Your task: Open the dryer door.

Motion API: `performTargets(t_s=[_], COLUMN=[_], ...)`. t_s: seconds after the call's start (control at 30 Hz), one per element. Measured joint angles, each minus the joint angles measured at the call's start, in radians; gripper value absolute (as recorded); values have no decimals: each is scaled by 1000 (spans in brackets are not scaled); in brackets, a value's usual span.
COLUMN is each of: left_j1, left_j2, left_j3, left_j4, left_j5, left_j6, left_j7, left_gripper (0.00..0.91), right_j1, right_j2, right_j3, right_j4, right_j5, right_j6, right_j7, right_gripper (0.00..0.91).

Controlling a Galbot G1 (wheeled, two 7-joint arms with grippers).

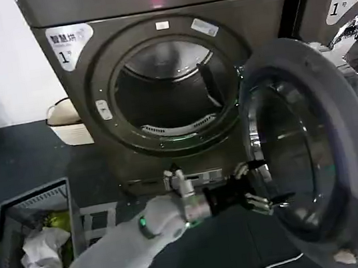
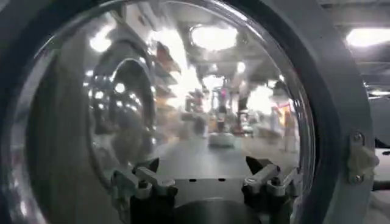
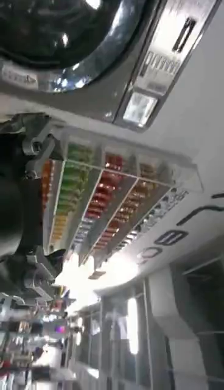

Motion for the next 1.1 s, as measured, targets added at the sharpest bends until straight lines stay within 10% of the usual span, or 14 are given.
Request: performTargets(t_s=[1.1], left_j1=[-259], left_j2=[-468], left_j3=[173], left_j4=[462], left_j5=[48], left_j6=[-73], left_j7=[-95], left_gripper=[907], right_j1=[-58], right_j2=[-37], right_j3=[183], right_j4=[-34], right_j5=[-31], right_j6=[-88], right_j7=[20], right_gripper=[907])
